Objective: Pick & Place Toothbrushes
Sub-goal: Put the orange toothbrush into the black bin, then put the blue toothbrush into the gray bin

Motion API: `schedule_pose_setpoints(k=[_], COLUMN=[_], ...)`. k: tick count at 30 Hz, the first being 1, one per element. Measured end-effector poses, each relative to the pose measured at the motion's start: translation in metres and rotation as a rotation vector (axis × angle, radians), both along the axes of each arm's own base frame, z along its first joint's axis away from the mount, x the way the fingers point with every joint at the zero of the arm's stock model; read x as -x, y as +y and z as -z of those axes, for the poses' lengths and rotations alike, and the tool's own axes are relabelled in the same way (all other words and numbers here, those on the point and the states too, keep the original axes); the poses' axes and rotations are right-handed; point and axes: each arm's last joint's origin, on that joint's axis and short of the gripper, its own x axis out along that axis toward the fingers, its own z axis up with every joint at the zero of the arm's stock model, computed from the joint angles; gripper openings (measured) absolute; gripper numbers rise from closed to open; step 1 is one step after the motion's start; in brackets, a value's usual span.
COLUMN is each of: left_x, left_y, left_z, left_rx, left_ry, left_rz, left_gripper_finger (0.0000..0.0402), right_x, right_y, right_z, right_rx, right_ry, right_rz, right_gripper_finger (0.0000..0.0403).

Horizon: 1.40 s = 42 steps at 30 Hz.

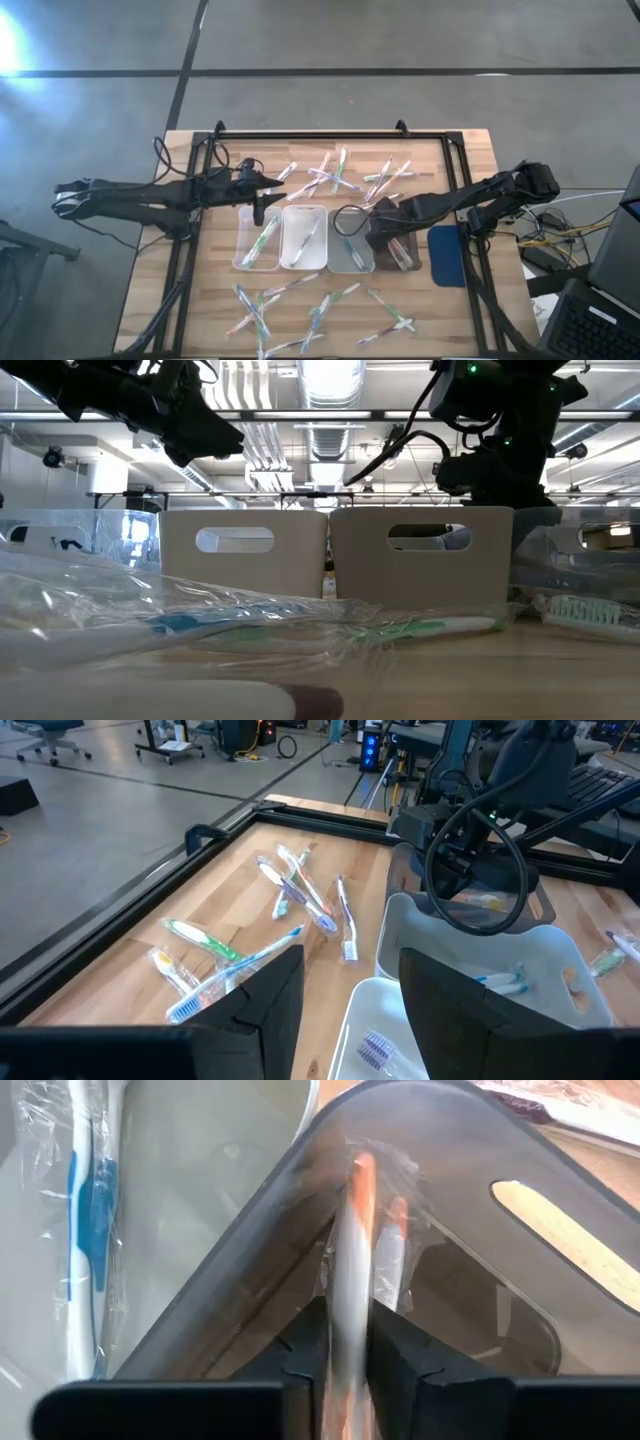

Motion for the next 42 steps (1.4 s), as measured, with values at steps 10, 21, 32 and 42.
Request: schedule_pose_setpoints(k=[10, 21, 32, 42], left_x=[0.0, 0.0, 0.0, 0.0], left_y=[0.0, 0.0, 0.0, 0.0], left_z=[0.0, 0.0, 0.0, 0.0], left_rx=[0.0, 0.0, 0.0, 0.0], left_ry=[0.0, 0.001, 0.001, 0.003], left_rz=[0.0, 0.0, 0.001, 0.0], left_gripper_finger=[0.017, 0.017, 0.017, 0.017], right_x=[-0.003, 0.0, 0.002, -0.009], right_y=[0.002, 0.002, -0.007, -0.042], right_z=[-0.006, -0.053, -0.127, -0.175], right_rx=[-0.068, -0.056, 0.214, 0.555], right_ry=[-0.009, -0.018, -0.172, -0.228], right_rz=[-0.033, -0.043, -0.054, -0.073], right_gripper_finger=[0.0139, 0.0181, 0.0164, 0.0118])
